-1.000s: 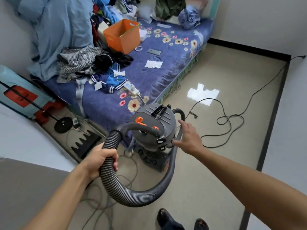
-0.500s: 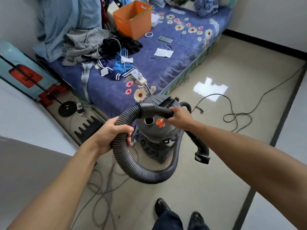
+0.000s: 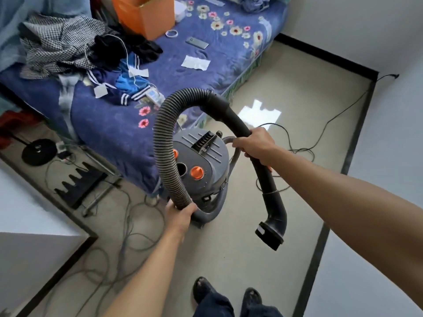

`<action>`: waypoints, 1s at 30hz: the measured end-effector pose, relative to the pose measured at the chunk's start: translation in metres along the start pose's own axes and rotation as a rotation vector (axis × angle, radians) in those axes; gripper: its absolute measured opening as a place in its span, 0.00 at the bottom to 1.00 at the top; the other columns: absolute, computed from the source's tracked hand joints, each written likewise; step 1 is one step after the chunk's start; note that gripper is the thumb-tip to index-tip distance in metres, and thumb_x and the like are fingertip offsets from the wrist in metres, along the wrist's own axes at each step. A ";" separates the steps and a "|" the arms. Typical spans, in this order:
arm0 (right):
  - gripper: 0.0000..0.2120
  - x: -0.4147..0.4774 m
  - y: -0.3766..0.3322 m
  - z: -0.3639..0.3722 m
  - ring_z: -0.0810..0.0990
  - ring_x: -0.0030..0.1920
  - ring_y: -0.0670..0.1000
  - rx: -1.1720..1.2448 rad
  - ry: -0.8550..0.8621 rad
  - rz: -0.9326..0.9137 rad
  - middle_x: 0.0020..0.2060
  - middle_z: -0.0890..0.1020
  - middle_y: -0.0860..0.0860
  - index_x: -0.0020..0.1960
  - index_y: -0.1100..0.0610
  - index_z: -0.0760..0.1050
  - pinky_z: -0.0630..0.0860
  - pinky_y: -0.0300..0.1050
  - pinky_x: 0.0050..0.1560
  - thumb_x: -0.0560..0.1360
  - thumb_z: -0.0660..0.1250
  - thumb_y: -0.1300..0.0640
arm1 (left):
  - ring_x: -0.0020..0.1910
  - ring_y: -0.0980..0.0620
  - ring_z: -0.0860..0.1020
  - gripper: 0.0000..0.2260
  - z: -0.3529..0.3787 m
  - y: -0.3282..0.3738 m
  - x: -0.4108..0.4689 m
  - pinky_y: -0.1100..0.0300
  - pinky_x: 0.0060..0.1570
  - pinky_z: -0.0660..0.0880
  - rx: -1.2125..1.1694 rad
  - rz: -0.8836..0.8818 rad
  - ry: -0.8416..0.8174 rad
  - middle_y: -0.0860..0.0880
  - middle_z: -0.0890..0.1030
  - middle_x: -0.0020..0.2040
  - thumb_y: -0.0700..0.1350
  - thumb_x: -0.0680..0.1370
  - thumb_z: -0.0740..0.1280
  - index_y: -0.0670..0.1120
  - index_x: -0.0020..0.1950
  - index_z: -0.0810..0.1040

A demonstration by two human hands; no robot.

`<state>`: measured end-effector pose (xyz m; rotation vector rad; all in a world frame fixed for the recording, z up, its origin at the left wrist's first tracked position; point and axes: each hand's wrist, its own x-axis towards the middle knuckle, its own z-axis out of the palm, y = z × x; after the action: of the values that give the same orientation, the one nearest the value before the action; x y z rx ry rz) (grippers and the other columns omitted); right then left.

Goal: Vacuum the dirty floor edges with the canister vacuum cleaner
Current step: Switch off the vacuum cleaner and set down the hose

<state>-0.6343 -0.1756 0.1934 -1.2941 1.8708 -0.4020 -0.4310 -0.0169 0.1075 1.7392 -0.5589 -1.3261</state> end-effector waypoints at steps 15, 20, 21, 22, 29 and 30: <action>0.25 0.114 0.033 -0.001 0.85 0.40 0.55 0.058 -0.061 0.206 0.37 0.85 0.54 0.48 0.55 0.78 0.82 0.55 0.49 0.59 0.78 0.40 | 0.29 0.43 0.79 0.20 -0.073 0.112 0.118 0.51 0.32 0.80 0.344 0.194 0.397 0.43 0.80 0.48 0.54 0.72 0.74 0.46 0.57 0.71; 0.28 0.185 0.068 0.024 0.84 0.39 0.56 -0.032 -0.153 0.292 0.37 0.84 0.54 0.48 0.54 0.76 0.83 0.53 0.45 0.55 0.75 0.38 | 0.49 0.39 0.80 0.20 -0.056 0.112 0.185 0.48 0.53 0.76 0.810 0.274 0.351 0.45 0.82 0.51 0.57 0.73 0.70 0.52 0.62 0.73; 0.26 0.193 0.074 0.028 0.84 0.39 0.56 -0.047 -0.164 0.308 0.37 0.84 0.54 0.47 0.54 0.76 0.82 0.51 0.43 0.58 0.75 0.39 | 0.53 0.38 0.78 0.22 -0.050 0.111 0.199 0.49 0.54 0.74 0.887 0.286 0.346 0.44 0.82 0.54 0.56 0.74 0.70 0.51 0.65 0.72; 0.23 0.200 0.079 0.031 0.85 0.39 0.55 -0.059 -0.173 0.328 0.37 0.84 0.55 0.47 0.55 0.76 0.82 0.50 0.43 0.61 0.75 0.40 | 0.55 0.38 0.77 0.23 -0.045 0.111 0.213 0.48 0.55 0.73 0.951 0.294 0.342 0.42 0.81 0.56 0.56 0.75 0.69 0.51 0.67 0.71; 0.19 0.235 0.127 0.059 0.84 0.36 0.54 -0.079 -0.214 0.440 0.38 0.84 0.55 0.46 0.56 0.74 0.82 0.53 0.47 0.67 0.74 0.43 | 0.58 0.35 0.76 0.28 -0.020 0.107 0.290 0.44 0.54 0.74 1.255 0.310 0.207 0.38 0.78 0.60 0.56 0.77 0.66 0.51 0.75 0.63; 0.20 0.237 0.132 0.064 0.84 0.36 0.54 -0.071 -0.216 0.454 0.37 0.84 0.55 0.46 0.56 0.74 0.82 0.53 0.47 0.67 0.74 0.43 | 0.58 0.35 0.75 0.28 -0.017 0.106 0.301 0.44 0.54 0.74 1.273 0.309 0.191 0.38 0.77 0.60 0.56 0.77 0.65 0.52 0.75 0.62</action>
<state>-0.7042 -0.3186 -0.0359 -0.8769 1.9324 0.0420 -0.2991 -0.2977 0.0325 2.5325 -1.7112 -0.5063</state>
